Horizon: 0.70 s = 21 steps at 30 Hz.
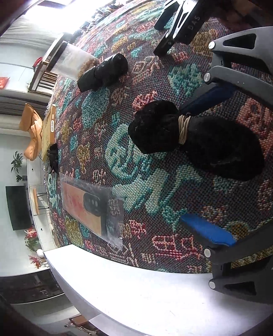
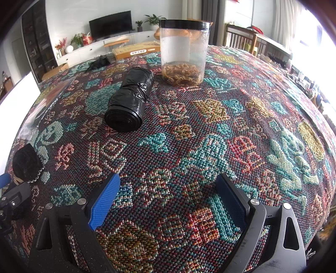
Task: Organize soft objects
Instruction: 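Hold the black bundle raised in the left tool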
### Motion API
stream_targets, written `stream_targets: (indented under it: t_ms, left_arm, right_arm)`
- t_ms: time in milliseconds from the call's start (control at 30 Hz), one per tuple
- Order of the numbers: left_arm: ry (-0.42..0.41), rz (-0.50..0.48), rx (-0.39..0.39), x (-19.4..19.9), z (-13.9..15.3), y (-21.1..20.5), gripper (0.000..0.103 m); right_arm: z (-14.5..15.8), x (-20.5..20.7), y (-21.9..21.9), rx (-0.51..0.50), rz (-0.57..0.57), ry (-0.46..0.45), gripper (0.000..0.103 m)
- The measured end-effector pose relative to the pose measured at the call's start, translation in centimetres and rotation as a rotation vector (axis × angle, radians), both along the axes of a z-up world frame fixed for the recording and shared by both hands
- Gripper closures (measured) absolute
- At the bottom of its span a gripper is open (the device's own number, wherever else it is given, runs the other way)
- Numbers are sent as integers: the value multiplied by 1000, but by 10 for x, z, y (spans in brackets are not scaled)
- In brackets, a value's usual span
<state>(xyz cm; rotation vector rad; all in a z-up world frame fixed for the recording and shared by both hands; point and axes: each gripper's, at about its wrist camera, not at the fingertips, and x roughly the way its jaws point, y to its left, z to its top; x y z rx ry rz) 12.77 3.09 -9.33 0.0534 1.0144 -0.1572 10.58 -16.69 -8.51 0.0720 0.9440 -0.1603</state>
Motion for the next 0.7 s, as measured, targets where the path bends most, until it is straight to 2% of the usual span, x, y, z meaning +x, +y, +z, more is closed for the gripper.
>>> stream_targets:
  t_ms: [33, 133, 267, 700]
  left_arm:
    - [13, -1, 9, 4, -5, 0, 9]
    - [-36, -4, 16, 2, -10, -2, 0]
    - [-59, 16, 9, 0, -11, -1, 0]
    - [-61, 18, 9, 0, -12, -1, 0]
  right_arm:
    - [0, 0, 0, 0, 0, 0, 9]
    - [0, 0, 0, 0, 0, 0, 9]
    - [0, 0, 0, 0, 0, 0, 9]
    - [0, 0, 0, 0, 0, 0, 9]
